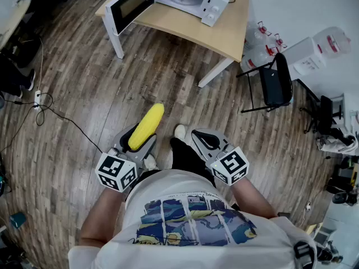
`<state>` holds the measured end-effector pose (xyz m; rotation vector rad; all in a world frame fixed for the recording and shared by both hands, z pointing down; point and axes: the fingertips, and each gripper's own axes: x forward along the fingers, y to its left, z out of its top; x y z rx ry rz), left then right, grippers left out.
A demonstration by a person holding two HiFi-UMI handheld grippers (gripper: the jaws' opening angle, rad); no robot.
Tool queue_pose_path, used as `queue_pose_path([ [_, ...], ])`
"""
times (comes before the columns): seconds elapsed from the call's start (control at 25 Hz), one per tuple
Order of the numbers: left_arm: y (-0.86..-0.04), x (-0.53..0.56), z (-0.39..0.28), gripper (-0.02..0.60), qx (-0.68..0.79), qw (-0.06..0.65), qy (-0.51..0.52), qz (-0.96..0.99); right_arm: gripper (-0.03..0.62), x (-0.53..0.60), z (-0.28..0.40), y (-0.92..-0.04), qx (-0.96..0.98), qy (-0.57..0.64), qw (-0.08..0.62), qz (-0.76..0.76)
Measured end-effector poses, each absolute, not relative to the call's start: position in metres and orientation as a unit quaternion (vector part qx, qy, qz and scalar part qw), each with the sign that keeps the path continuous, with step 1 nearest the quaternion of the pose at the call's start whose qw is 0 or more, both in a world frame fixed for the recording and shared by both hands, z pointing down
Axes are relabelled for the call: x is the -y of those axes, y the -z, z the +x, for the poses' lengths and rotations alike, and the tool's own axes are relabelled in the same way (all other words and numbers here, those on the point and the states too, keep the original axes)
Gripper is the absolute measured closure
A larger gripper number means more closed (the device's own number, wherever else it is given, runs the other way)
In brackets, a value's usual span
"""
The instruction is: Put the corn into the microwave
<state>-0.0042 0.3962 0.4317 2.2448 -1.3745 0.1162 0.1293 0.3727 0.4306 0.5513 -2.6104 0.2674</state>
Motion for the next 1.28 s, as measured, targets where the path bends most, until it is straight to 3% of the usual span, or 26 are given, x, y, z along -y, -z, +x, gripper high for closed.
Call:
queue_pose_path([
  [0.56, -0.417, -0.212, 0.045, 0.330, 0.530, 0.237, -0.053, 0.812, 0.583, -0.191, 0.198, -0.425, 0.954, -0.096, 0.190, 0.209],
  [0.72, -0.418, -0.169, 0.058, 0.330, 0.543, 0.229, -0.057, 0.806, 0.493, -0.160, 0.229, -0.440, 0.951, -0.111, 0.201, 0.208],
  [0.8, -0.422, -0.149, 0.061, 0.330, 0.548, 0.231, -0.057, 0.802, 0.493, -0.145, 0.239, -0.444, 0.949, -0.120, 0.203, 0.211],
  [1.28, -0.443, -0.023, 0.019, 0.330, 0.549, 0.229, -0.067, 0.801, 0.505, -0.056, 0.231, -0.446, 0.933, -0.143, 0.196, 0.265],
])
